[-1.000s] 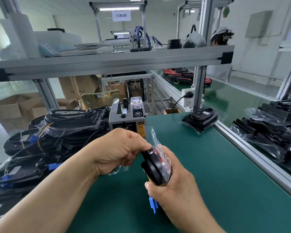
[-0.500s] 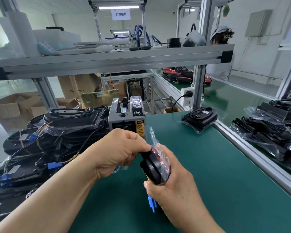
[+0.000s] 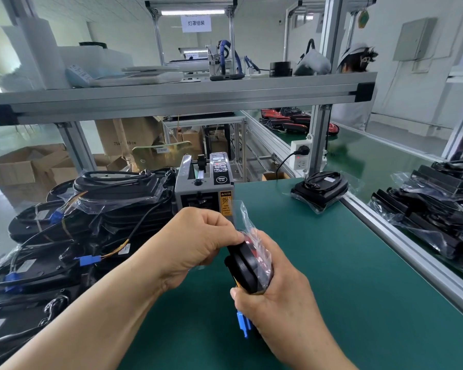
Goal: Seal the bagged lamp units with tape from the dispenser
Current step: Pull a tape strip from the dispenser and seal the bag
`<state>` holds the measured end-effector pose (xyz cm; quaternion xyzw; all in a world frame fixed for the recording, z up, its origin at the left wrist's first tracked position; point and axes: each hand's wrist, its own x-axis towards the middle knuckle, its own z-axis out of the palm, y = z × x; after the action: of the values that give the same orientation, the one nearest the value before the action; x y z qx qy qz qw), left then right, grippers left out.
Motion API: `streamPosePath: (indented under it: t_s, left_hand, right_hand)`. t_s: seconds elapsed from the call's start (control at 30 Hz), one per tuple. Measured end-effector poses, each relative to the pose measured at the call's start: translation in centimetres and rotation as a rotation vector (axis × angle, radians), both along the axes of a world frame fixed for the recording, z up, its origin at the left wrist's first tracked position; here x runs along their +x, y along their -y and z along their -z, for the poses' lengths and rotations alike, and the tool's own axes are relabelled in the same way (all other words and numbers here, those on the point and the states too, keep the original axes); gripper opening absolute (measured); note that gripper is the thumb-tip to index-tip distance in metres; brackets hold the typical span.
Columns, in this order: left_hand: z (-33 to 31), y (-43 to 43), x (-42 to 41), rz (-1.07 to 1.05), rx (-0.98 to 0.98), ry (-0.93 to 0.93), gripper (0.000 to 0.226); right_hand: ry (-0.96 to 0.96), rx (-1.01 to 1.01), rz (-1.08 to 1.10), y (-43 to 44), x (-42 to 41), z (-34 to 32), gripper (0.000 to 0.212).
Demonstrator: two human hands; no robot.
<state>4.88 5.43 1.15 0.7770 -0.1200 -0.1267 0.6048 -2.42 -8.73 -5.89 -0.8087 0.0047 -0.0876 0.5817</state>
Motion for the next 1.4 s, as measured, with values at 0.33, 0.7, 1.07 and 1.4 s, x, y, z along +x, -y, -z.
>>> streamPosePath:
  t_s: [0.33,0.7,1.07,1.4]
  left_hand:
    - [0.9,0.3,-0.7,-0.101,-0.018,0.015,0.027]
    - [2.7,1.7,-1.5,-0.269,-0.277,-0.143,0.012]
    - [3.4,0.9,-3.3,-0.156,-0.467,-0.218,0.049]
    - [3.5,0.6,-3.2,-0.124,-0.288,0.184,0.057]
  right_hand:
    - [0.003,-0.015,-0.002,-0.1,0.0,0.1,0.086]
    - [0.038,-0.073,-0.006,0.0,0.1,-0.1,0.082]
    - [0.131,-0.103,-0.019,0.0,0.1,0.3,0.079]
    - [0.282,0.102,-0.166,0.6,0.9,2.7,0.109]
